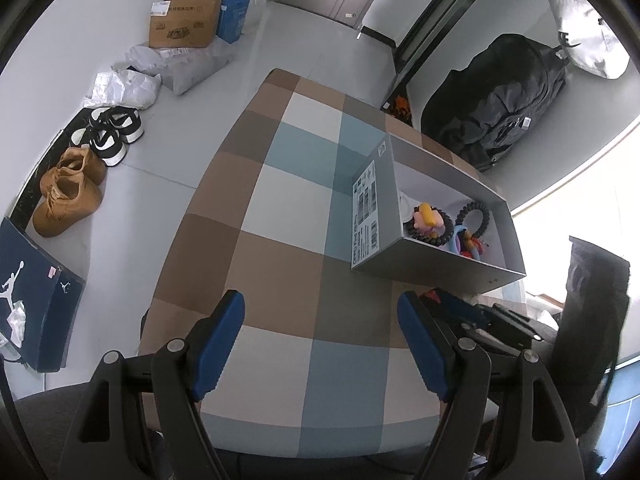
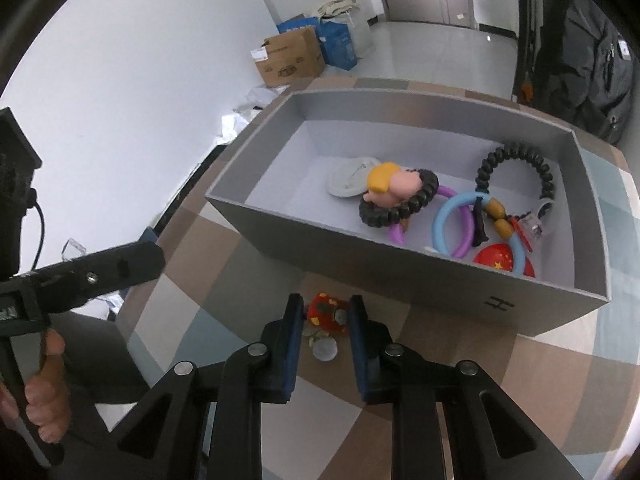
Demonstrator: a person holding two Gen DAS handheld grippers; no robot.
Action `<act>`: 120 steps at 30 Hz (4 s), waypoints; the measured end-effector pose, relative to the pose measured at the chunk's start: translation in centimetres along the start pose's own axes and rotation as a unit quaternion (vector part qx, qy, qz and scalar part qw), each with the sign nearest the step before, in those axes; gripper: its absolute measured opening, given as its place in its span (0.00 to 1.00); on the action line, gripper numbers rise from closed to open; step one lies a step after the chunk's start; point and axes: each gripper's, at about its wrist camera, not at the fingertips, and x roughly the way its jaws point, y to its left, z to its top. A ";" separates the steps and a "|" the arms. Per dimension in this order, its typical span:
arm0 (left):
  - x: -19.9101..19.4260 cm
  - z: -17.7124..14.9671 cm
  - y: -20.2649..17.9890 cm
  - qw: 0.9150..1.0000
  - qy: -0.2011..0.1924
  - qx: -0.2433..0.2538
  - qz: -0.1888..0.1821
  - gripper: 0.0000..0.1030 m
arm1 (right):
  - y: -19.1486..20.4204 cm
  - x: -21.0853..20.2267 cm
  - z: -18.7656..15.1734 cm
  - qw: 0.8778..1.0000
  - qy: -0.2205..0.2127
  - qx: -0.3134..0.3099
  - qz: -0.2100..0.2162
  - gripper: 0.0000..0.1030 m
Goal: Organize jewelry
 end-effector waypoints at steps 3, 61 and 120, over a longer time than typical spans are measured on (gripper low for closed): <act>0.4 -0.1 -0.2 1.000 0.005 0.004 0.003 0.73 | -0.1 -1.0 0.0 1.000 -0.016 0.005 0.004 0.20; 0.0 -1.6 -10.0 0.986 -0.032 0.156 -0.042 0.12 | -6.4 -12.2 -0.8 0.985 -0.144 0.092 0.042 0.20; -0.9 4.2 -9.7 0.991 -0.102 0.082 -0.015 0.65 | -8.3 -11.6 2.3 0.977 -0.181 0.110 0.019 0.97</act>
